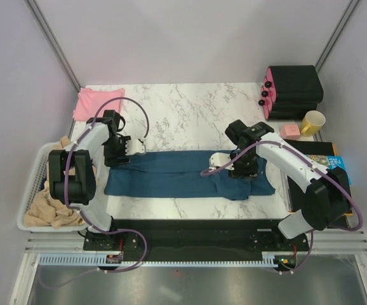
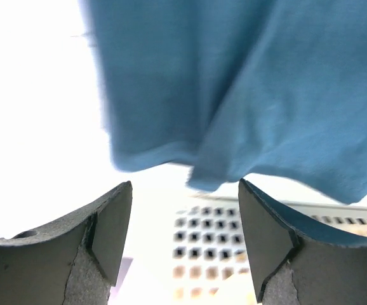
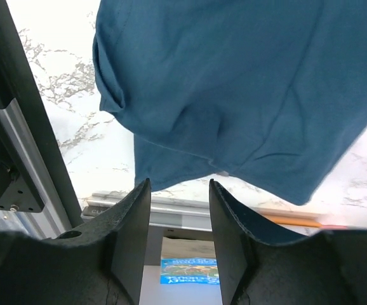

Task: Fold and stack the t-shirts
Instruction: Fold the tshirt

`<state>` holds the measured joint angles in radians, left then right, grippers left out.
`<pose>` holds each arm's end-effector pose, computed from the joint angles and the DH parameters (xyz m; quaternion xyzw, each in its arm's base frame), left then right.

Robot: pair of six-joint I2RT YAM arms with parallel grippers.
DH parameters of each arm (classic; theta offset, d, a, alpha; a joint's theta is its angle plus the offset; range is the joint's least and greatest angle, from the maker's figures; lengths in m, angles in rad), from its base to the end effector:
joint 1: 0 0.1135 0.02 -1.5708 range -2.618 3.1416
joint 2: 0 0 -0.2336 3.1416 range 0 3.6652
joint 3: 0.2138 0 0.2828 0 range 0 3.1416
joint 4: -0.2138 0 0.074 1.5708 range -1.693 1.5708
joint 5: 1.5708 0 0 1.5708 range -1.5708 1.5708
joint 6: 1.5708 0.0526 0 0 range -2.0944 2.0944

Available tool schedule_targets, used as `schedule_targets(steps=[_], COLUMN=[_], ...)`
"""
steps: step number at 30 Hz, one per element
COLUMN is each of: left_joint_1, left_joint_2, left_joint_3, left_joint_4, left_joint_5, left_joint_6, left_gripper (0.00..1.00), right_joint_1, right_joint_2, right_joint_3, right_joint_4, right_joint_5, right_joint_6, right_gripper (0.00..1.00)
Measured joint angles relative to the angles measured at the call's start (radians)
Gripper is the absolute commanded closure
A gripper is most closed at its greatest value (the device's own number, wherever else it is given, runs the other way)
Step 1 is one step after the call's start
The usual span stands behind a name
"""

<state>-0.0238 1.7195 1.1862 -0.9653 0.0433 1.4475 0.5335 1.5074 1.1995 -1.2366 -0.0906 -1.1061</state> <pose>0.3321 -0.0102 0.1295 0.6711 0.7402 0.0072 0.0415 0.2473 0.1516 0.1937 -0.7306 0.6812 0.0397 0.0254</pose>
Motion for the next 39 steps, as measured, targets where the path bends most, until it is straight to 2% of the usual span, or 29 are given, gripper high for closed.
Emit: schedule_targets(steps=[5,10,17,25,33,39], left_joint_1=[0.000,-0.003,-0.006,-0.006,-0.007,-0.011], left_joint_2=[-0.004,-0.004,-0.004,-0.013,-0.021,-0.021], left_joint_3=[0.082,0.118,0.104,0.034,0.031,0.031], left_joint_4=[-0.001,0.003,0.005,0.006,0.007,0.007], left_joint_5=[0.022,0.045,0.046,0.045,0.045,0.045], left_joint_6=[-0.027,-0.087,-0.125,-0.127,-0.128,-0.129], left_gripper=[0.23,0.20,0.19,0.19,0.18,0.18], right_joint_1=[0.028,0.078,0.168,0.205,0.204,0.204], right_joint_2=[0.061,0.167,0.256,0.256,0.256,0.256], right_joint_3=[0.151,0.225,0.174,0.124,0.016,-0.011], right_joint_4=[-0.024,0.091,0.244,0.284,0.340,0.383], right_joint_5=[-0.048,-0.121,-0.182,-0.224,-0.189,-0.152], right_joint_6=[0.045,0.193,0.351,0.401,0.429,0.433], right_gripper=[0.56,0.61,0.63,0.64,0.66,0.76])
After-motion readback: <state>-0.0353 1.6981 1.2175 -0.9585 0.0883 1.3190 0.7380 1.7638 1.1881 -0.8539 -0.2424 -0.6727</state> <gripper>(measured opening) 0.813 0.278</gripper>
